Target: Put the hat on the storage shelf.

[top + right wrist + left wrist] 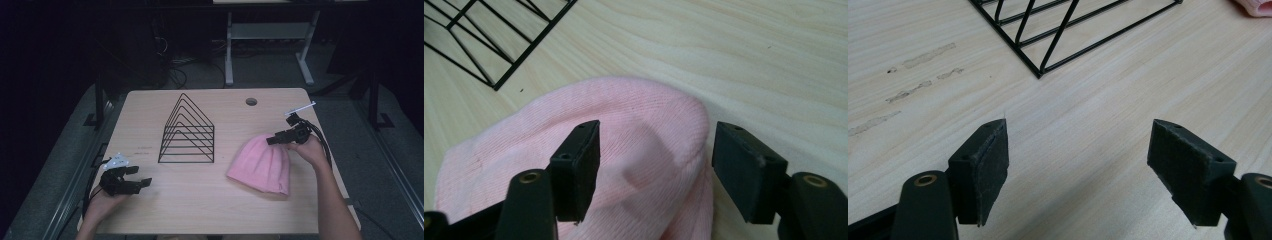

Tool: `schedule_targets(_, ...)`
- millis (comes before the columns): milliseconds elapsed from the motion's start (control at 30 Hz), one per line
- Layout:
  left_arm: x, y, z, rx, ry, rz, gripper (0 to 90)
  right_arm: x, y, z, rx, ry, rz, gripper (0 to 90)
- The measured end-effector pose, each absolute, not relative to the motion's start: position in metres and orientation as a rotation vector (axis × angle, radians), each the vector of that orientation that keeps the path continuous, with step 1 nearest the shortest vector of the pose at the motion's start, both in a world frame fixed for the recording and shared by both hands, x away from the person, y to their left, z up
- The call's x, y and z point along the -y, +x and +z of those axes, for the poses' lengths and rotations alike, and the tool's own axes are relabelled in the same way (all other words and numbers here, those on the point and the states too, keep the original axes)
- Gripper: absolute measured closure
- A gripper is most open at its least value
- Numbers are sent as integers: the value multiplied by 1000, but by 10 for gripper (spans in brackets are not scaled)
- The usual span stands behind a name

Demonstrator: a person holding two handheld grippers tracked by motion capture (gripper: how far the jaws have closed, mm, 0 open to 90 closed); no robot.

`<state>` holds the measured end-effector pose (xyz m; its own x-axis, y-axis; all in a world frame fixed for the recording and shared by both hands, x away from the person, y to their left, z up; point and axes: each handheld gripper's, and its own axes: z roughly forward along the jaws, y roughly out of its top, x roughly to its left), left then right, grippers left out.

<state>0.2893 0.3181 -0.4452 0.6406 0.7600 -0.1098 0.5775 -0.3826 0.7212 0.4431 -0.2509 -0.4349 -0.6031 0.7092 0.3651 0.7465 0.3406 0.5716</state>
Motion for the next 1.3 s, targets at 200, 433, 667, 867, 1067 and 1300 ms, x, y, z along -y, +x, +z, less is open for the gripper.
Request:
schedule_targets(200,-319,289,-445,-1044,2099,307,243,248,451,-443,2506,-1392,-1082,412)
schedule_targets(433,-318,290,-445,-1036,2108,311,243,247,455,-455,2453,-1409,-1093,499)
schedule_targets(667,-317,289,-445,-1035,2105,304,243,243,456,-459,2463,-1385,-1087,592)
schedule_targets(867,-318,289,-445,-1032,2102,303,243,243,454,-462,2427,-1347,-1105,716)
schedule_targets(1067,-316,289,-445,-1027,2111,298,244,245,447,-452,2452,-1323,-1140,758)
schedule_targets(1300,-315,288,-444,-1032,2097,297,244,245,437,-434,2495,-1305,-1166,764)
